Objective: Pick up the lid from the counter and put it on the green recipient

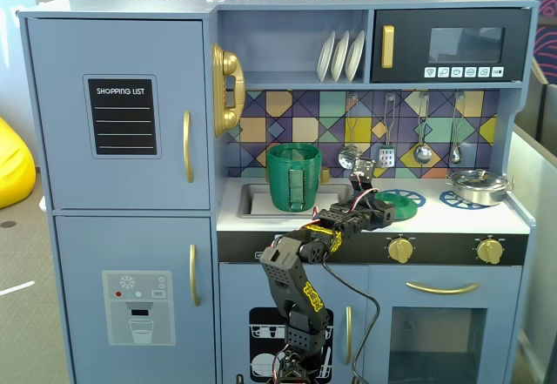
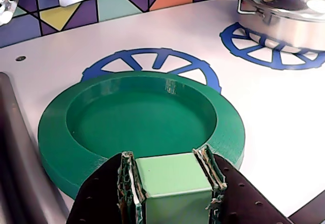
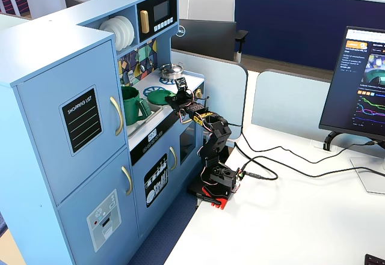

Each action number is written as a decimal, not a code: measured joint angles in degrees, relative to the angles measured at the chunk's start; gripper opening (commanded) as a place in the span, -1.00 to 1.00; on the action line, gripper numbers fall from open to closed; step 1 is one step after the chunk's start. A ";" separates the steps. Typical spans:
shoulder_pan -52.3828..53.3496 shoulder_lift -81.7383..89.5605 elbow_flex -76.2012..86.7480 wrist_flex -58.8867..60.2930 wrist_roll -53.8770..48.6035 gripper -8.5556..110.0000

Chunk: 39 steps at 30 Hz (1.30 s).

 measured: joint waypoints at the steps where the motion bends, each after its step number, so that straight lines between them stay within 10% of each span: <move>1: -0.09 0.00 0.00 0.00 0.00 -0.86; 39: -27.07 0.00 -40.34 28.48 -0.26 -0.86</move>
